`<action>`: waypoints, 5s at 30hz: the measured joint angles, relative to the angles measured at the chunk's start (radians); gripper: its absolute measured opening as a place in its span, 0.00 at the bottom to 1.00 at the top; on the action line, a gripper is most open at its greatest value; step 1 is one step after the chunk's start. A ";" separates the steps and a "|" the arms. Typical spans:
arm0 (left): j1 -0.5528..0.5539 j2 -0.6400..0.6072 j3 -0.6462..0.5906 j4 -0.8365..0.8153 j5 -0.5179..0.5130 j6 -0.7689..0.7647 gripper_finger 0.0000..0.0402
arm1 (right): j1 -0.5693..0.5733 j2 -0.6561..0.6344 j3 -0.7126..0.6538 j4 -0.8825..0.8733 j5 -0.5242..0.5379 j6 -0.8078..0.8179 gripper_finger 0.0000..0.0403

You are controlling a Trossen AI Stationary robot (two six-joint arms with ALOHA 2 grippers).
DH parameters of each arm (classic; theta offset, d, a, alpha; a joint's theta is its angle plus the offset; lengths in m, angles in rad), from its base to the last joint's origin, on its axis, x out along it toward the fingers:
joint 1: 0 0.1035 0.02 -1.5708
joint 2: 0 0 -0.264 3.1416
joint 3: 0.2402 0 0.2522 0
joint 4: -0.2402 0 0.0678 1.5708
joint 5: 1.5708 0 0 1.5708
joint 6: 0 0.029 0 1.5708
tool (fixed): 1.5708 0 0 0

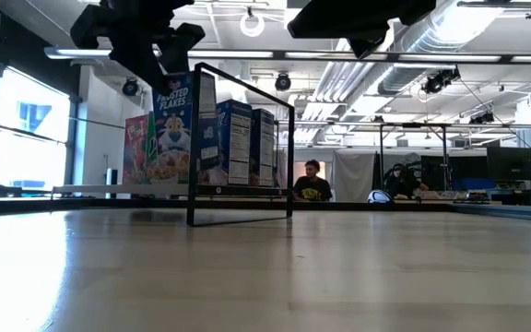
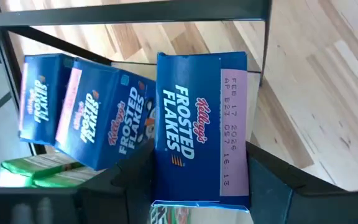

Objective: Stack cereal on shelf
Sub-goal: Put the blue cereal on the shelf, then return to Home Position

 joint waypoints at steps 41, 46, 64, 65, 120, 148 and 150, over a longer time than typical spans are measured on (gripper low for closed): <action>-0.213 -0.284 -0.608 0.572 -0.356 -0.882 0.04 | 0.038 0.000 0.000 -0.106 0.043 0.046 0.00; -0.187 -0.270 -0.658 0.703 -0.400 -0.886 0.02 | 0.037 0.000 0.000 -0.101 0.044 0.043 0.00; -0.197 -0.241 -0.669 0.833 -0.321 -0.867 0.03 | 0.033 0.000 0.000 -0.099 0.043 0.042 0.00; -0.203 -0.236 -0.669 0.832 -0.313 -0.881 0.03 | 0.032 0.000 0.000 -0.099 0.043 0.042 0.00; -0.067 -0.458 -0.747 1.103 0.292 -0.584 0.00 | -0.267 -0.594 -0.707 0.531 -0.217 -0.317 0.00; 0.198 -1.178 -1.069 0.975 0.207 -0.600 0.00 | -0.605 -1.496 -0.816 -0.190 -0.278 -0.317 0.00; 0.214 -1.230 -1.090 0.953 0.208 -0.608 0.00 | -0.636 -1.523 -0.857 -0.165 -0.282 -0.311 0.00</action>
